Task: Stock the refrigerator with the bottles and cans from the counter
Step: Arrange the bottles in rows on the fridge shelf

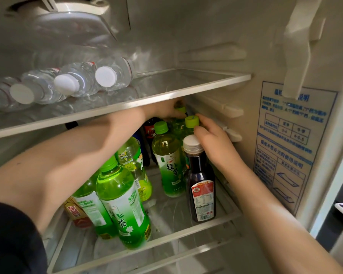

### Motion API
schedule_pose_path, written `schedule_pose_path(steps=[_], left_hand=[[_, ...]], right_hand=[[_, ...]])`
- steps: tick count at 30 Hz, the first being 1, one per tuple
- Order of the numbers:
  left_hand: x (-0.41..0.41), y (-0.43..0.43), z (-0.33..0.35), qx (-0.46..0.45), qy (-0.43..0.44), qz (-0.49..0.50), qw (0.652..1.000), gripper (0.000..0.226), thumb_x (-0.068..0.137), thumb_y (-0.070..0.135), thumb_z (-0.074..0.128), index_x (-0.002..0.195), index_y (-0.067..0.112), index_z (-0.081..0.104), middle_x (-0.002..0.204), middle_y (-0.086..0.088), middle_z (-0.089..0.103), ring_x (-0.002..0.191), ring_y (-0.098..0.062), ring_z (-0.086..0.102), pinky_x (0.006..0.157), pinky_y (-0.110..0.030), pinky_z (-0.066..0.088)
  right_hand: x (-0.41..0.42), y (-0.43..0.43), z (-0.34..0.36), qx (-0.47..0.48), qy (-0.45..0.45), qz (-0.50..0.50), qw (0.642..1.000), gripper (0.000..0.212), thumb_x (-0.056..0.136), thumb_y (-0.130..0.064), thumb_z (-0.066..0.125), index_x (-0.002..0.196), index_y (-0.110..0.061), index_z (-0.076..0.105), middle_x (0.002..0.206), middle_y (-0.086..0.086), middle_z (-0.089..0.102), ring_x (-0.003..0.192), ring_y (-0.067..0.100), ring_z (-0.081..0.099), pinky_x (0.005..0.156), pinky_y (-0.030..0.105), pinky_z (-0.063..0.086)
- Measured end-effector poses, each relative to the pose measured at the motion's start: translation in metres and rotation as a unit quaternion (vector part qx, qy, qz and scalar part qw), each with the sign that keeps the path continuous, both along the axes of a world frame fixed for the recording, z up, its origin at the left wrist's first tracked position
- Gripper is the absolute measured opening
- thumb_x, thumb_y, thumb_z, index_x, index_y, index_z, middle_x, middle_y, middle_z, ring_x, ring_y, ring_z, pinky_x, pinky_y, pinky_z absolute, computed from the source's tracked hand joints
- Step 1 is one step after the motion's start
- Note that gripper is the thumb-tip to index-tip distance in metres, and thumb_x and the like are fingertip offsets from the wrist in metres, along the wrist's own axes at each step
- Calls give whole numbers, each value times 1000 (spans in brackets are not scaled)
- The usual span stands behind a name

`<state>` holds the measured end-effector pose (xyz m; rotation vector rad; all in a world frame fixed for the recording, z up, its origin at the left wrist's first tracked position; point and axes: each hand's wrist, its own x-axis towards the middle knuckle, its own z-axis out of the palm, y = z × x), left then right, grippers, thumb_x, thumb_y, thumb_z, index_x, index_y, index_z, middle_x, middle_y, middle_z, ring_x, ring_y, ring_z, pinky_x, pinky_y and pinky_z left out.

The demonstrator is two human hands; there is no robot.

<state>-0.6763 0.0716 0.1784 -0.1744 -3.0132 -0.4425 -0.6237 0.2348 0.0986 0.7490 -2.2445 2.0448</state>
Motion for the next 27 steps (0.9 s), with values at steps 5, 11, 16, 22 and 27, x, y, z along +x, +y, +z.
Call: schedule_pose_path(steps=[5, 11, 16, 22, 27], left_hand=[[13, -10, 7, 34, -47, 8, 998, 49, 93, 11, 56, 139, 8, 37, 112, -9, 54, 87, -17, 57, 60, -15, 51], [47, -34, 8, 1, -1, 33, 999, 31, 93, 1, 54, 123, -8, 52, 105, -14, 59, 96, -11, 57, 84, -19, 45], [76, -55, 11, -67, -61, 107, 990, 39, 91, 23, 61, 126, 7, 54, 116, -8, 60, 104, -22, 57, 87, -24, 42], [103, -70, 10, -153, -127, 118, 973, 59, 72, 39, 79, 122, 23, 53, 109, 8, 61, 99, -13, 59, 86, -24, 45], [105, -73, 6, -228, -84, 151, 958, 55, 59, 50, 83, 103, 27, 58, 103, -2, 62, 96, -21, 58, 87, -34, 49]], right_hand=[[1, 0, 0, -12, 3, 8, 1000, 41, 94, -15, 42, 134, -23, 50, 126, 3, 59, 117, 19, 53, 105, 45, 39], [11, -3, -3, -74, 17, -28, 997, 34, 97, -22, 45, 130, -23, 52, 127, -1, 59, 119, 14, 53, 106, 42, 39], [35, 3, -20, -71, 103, -110, 986, 38, 93, -35, 51, 130, -27, 48, 128, -9, 52, 118, 1, 46, 100, 21, 38], [57, 4, -50, 15, 177, -137, 974, 63, 80, -39, 67, 136, -25, 42, 130, -12, 48, 120, -1, 41, 96, 11, 29], [53, 9, -57, 42, 193, -127, 972, 68, 81, -28, 70, 141, -25, 38, 137, -9, 49, 125, 4, 43, 101, 20, 33]])
